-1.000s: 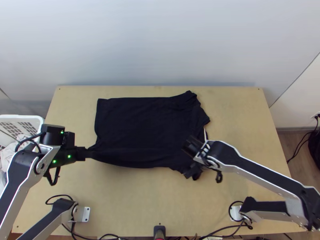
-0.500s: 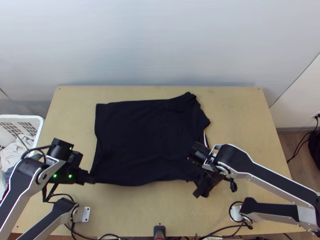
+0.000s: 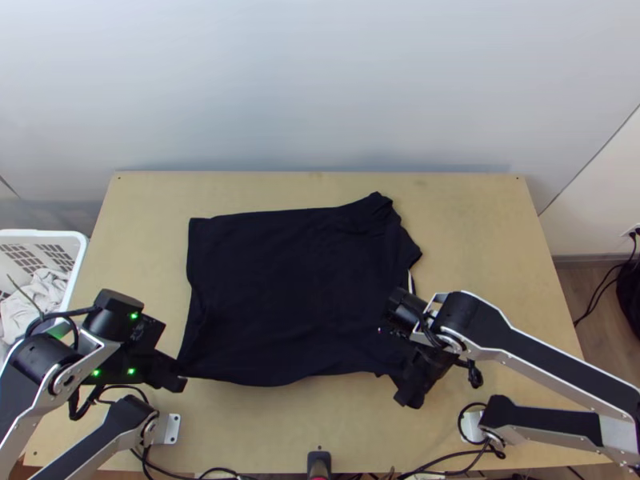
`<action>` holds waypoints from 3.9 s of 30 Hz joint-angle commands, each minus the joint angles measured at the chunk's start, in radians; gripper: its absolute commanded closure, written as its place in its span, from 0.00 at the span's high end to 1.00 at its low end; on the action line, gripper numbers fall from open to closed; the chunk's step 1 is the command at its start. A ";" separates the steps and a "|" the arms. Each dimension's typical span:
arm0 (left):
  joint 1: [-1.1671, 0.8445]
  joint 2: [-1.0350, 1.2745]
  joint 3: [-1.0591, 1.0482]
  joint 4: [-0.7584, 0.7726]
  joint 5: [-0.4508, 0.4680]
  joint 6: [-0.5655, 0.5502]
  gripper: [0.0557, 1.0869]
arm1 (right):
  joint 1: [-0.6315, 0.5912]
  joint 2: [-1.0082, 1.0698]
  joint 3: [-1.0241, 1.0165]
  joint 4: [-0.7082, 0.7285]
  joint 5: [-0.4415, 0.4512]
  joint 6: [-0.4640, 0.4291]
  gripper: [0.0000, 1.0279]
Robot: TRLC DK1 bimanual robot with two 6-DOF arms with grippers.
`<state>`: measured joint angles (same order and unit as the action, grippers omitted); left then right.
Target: Fold the t-shirt
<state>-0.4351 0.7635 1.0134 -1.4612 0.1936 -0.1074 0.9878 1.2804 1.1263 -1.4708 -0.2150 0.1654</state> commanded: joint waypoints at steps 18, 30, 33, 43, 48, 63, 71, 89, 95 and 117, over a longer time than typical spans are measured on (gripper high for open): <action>0.095 0.005 -0.026 0.081 0.076 -0.038 0.65 | 0.035 -0.038 -0.066 0.027 -0.027 0.049 0.97; 0.432 0.273 0.068 0.364 0.093 -0.101 0.94 | -0.367 0.019 0.133 0.064 -0.027 -0.004 0.97; 0.484 0.408 0.123 0.469 0.081 -0.129 0.94 | -0.475 0.083 0.253 0.067 -0.030 0.002 0.97; 0.493 0.784 0.226 0.730 -0.054 -0.173 0.94 | -0.546 0.129 0.320 0.365 -0.018 0.160 0.97; 0.466 0.927 0.277 0.823 -0.135 -0.179 0.94 | -0.543 0.162 0.337 0.506 0.029 0.189 0.97; 0.412 1.146 0.370 0.895 -0.255 -0.195 0.93 | -0.560 0.252 0.389 0.575 0.054 0.229 0.97; 0.412 1.189 0.410 0.895 -0.261 -0.198 0.89 | -0.563 0.269 0.405 0.575 0.055 0.227 0.97; 0.377 1.178 0.404 0.934 -0.319 -0.155 0.04 | -0.597 0.471 0.491 0.612 0.062 0.223 0.97; 0.378 1.140 0.406 0.918 -0.319 -0.158 0.04 | -0.618 0.614 0.583 0.635 0.074 0.214 0.97; 0.374 1.039 0.395 0.911 -0.318 -0.167 0.04 | -0.647 1.047 0.945 0.633 0.258 0.207 0.97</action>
<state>-0.0620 1.8198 1.4071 -0.5503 -0.1246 -0.2768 0.3450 2.2501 2.0193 -0.8379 -0.0059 0.3714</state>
